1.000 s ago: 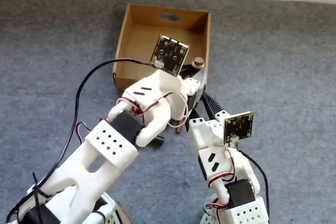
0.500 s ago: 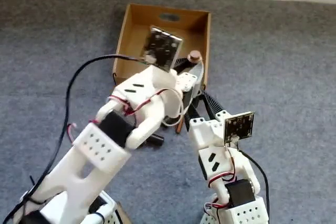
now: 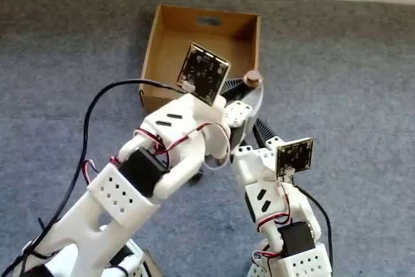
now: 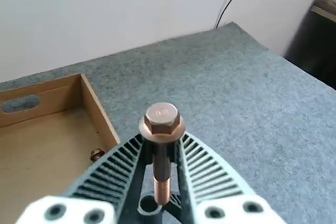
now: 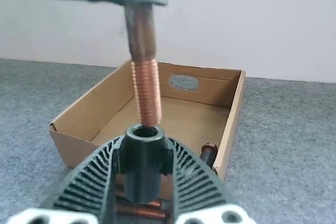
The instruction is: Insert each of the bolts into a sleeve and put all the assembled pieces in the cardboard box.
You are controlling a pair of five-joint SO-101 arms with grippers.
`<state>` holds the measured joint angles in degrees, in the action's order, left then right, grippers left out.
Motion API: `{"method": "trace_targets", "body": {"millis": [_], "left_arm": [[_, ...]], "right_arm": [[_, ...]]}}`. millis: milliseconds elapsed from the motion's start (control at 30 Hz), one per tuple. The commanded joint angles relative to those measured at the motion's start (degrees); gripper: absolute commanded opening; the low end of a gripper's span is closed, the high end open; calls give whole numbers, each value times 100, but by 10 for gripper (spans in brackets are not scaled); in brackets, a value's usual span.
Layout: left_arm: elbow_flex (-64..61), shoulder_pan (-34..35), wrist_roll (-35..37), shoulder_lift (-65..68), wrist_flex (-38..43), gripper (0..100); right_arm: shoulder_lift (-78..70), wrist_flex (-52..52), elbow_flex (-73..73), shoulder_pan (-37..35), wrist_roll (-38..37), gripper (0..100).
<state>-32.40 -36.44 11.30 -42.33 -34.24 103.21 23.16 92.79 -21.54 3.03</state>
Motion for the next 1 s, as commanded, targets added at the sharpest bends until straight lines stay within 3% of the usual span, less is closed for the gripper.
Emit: {"method": "trace_targets", "body": {"millis": [0,667,967], "left_arm": [[48,198,0,-180,-18,10],[303,92,-18,646,-53,10],[927,136,-18,699,-1073,10]], "right_arm": [[-4,-101,-101,-22,18,5],[-4,-92,-101,-22,18,5],[-4,-92,-101,-22,18,5]]}}
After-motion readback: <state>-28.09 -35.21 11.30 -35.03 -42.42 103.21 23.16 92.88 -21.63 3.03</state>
